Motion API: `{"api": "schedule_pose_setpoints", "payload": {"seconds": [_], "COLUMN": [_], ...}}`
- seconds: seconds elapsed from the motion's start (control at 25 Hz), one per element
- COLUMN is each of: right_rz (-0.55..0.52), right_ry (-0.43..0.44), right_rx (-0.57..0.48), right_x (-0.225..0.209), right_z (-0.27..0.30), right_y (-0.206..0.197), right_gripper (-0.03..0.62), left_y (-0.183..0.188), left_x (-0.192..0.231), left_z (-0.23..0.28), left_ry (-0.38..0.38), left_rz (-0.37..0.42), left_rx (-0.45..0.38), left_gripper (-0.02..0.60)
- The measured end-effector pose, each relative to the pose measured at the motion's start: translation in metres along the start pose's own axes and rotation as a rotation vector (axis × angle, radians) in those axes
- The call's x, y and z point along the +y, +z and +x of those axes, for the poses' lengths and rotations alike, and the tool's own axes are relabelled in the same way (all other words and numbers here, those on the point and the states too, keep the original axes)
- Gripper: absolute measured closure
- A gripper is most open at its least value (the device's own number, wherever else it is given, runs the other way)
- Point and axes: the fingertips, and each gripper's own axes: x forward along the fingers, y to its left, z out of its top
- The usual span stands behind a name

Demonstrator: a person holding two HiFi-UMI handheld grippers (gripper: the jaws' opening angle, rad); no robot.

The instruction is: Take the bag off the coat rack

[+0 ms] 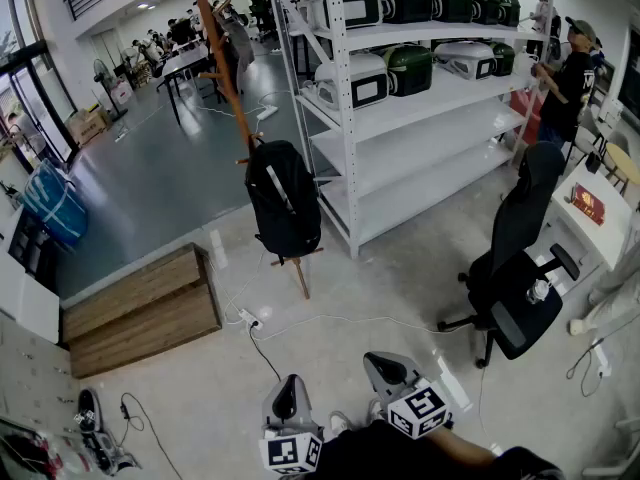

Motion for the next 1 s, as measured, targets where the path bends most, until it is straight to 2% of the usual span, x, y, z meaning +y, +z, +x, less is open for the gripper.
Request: {"api": "schedule_pose_setpoints", "payload": {"seconds": [0.44, 1.0], "right_rz": [-0.008, 0.025], "right_ry": [0.022, 0.050], "right_rx": [-0.007, -0.003], "right_x": [-0.006, -0.038], "right_z": [-0.003, -0.011], "right_y": [0.001, 0.001], "right_gripper": [0.582, 0.582], "left_y": [-0.001, -0.001], "left_x": [-0.010, -0.032], "left_z": [0.005, 0.026], "left_ry": [0.002, 0.025], "left_rz": [-0.007, 0.008], "left_rx": [-0.002, 0.009], "left_gripper": [0.563, 0.563]}}
